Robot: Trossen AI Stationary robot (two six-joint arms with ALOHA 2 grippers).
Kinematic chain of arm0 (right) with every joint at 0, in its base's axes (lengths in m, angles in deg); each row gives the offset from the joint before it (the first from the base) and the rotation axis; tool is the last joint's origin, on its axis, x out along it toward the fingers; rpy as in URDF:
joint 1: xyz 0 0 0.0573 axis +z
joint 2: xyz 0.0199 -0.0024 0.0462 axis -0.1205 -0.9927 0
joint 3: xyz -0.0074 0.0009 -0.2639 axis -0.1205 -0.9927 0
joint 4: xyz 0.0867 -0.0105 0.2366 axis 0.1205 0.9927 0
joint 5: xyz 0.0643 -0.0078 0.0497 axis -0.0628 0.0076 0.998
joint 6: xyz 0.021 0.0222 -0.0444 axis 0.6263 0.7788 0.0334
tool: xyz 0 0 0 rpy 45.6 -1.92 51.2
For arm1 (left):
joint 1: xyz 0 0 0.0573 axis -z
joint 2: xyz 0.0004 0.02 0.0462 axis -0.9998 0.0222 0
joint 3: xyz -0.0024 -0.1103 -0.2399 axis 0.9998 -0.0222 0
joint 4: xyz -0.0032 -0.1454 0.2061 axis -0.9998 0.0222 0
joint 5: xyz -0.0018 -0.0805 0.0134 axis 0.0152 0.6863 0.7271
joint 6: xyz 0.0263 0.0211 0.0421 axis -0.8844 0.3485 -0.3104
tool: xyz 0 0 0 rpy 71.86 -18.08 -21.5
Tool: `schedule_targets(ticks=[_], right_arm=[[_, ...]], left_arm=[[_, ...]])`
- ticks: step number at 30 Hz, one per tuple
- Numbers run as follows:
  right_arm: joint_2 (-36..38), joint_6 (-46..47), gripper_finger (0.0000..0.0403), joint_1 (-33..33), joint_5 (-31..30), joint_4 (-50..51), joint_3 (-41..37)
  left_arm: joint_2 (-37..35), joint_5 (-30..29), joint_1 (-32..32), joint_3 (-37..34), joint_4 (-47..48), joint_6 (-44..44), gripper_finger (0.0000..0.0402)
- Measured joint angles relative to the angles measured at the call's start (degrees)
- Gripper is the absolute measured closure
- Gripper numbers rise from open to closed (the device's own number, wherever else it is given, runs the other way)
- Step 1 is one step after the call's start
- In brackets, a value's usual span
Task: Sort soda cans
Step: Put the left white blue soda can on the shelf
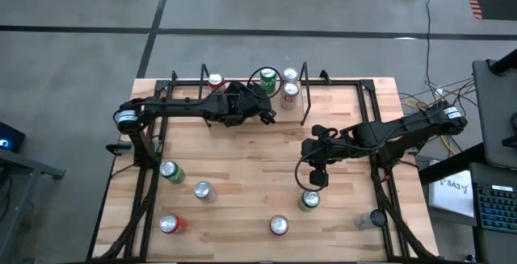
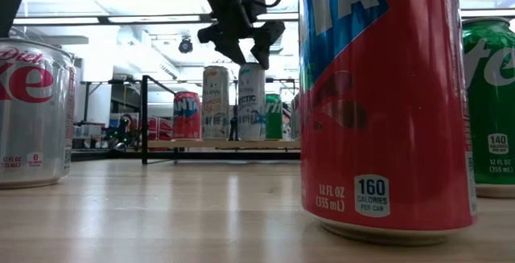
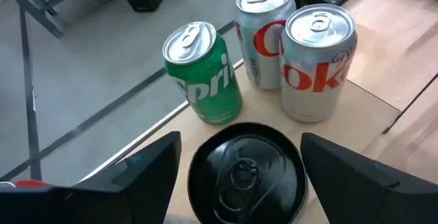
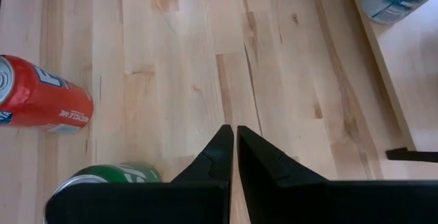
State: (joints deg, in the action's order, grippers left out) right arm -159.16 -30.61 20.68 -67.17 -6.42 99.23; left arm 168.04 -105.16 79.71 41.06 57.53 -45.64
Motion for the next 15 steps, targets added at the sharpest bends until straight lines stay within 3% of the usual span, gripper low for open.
schedule_targets(ticks=[15], right_arm=[[0.0,-1.1,0.0392,-0.3,-1.3,-4.4,0.0]], left_arm=[[-0.8,-2.3,0.2,0.1,-2.8,-6.1,0.0116]])
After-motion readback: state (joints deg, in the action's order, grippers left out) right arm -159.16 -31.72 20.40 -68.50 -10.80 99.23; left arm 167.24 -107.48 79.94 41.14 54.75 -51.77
